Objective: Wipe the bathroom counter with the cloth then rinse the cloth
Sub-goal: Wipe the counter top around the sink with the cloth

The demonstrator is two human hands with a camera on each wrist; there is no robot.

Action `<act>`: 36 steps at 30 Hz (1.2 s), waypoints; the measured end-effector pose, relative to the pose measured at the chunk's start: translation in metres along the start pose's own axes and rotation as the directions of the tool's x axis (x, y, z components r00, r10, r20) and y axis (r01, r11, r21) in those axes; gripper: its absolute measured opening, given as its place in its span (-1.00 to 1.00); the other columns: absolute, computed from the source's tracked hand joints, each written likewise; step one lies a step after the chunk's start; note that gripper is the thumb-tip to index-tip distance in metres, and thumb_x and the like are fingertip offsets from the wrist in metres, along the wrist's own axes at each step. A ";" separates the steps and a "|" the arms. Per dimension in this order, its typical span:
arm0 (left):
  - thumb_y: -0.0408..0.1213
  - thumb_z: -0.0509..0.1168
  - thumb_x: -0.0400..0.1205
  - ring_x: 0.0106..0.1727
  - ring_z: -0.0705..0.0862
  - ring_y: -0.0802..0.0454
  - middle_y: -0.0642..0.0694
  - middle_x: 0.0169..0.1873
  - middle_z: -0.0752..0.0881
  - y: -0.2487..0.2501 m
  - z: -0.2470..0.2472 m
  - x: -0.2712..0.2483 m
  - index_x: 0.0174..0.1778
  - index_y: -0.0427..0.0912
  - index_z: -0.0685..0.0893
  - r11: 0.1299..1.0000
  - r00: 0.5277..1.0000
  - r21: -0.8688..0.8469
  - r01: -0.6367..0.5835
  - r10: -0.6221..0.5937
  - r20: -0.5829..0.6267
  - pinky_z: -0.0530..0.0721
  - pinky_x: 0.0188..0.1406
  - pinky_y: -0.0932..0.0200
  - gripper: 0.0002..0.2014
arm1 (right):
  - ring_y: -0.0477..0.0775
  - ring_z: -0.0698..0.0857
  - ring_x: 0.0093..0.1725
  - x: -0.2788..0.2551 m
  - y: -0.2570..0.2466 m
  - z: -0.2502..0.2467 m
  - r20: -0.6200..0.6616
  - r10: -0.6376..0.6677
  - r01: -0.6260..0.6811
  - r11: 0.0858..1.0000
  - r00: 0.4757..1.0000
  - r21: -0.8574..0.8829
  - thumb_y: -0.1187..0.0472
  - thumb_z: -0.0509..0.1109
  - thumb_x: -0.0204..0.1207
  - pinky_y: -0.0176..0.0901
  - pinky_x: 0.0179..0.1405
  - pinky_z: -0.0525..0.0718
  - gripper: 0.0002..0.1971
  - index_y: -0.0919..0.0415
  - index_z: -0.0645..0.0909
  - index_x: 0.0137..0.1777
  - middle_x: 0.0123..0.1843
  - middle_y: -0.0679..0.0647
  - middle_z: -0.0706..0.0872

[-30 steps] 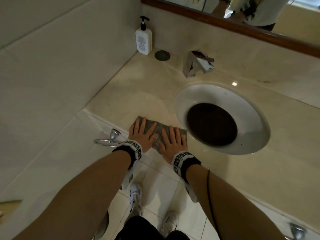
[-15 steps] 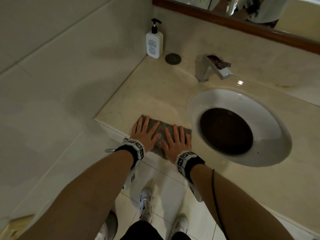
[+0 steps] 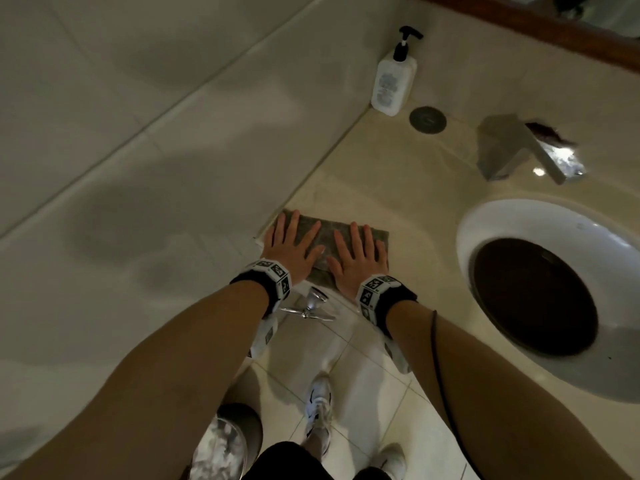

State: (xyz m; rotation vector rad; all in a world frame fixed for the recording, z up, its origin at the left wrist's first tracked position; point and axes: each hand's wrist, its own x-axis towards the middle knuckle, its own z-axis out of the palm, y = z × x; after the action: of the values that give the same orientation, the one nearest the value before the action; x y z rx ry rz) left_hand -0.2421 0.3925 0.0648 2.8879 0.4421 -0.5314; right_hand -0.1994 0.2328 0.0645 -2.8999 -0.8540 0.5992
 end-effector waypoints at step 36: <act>0.28 -0.24 0.69 0.65 -0.41 -0.13 -0.05 0.66 -0.39 0.172 0.022 -0.005 0.63 0.30 -0.27 0.948 0.951 0.117 -0.297 0.283 0.123 -0.31 0.63 -0.06 -0.40 | 0.10 -0.36 0.69 -0.104 0.139 0.015 0.028 0.248 -0.250 0.962 0.968 0.106 -0.23 -0.24 0.70 0.07 0.64 -0.32 -0.34 0.00 -0.30 0.70 0.72 0.04 -0.38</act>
State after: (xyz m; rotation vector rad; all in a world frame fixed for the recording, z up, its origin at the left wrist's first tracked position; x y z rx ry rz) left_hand -0.1984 0.2243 0.0659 2.9569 -0.0388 -0.6796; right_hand -0.2146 0.0588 0.0642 -2.9261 -0.4427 0.6620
